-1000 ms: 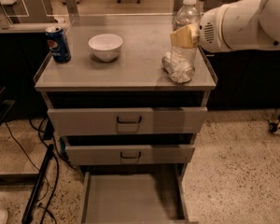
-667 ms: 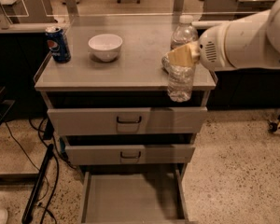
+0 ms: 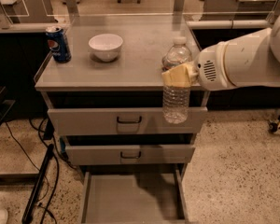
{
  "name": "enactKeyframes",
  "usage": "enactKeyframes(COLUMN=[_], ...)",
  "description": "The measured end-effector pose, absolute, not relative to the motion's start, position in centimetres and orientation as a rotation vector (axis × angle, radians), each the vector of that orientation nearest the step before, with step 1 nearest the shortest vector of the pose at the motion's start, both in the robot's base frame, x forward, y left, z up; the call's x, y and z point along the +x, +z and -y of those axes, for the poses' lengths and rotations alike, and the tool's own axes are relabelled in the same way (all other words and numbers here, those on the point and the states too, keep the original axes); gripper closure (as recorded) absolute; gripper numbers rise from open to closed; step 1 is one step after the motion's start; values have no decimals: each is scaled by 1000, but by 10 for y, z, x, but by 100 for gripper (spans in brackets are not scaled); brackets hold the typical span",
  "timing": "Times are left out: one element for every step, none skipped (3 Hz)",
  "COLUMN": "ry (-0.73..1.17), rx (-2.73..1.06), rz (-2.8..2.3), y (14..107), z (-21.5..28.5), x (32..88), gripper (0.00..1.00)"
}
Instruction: Place water bottle into bottom drawer
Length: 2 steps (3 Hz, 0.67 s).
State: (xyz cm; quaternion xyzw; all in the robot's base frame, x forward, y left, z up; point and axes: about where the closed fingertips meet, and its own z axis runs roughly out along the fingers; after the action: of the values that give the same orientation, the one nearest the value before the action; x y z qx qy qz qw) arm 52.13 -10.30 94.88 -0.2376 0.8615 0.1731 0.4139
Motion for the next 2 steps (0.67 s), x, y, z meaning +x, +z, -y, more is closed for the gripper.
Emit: enactKeyframes(ry=[484, 566], rx=[-610, -585], rz=[-2203, -2275], y=[933, 889], z=[94, 73], x=[514, 493], gripper=[100, 100])
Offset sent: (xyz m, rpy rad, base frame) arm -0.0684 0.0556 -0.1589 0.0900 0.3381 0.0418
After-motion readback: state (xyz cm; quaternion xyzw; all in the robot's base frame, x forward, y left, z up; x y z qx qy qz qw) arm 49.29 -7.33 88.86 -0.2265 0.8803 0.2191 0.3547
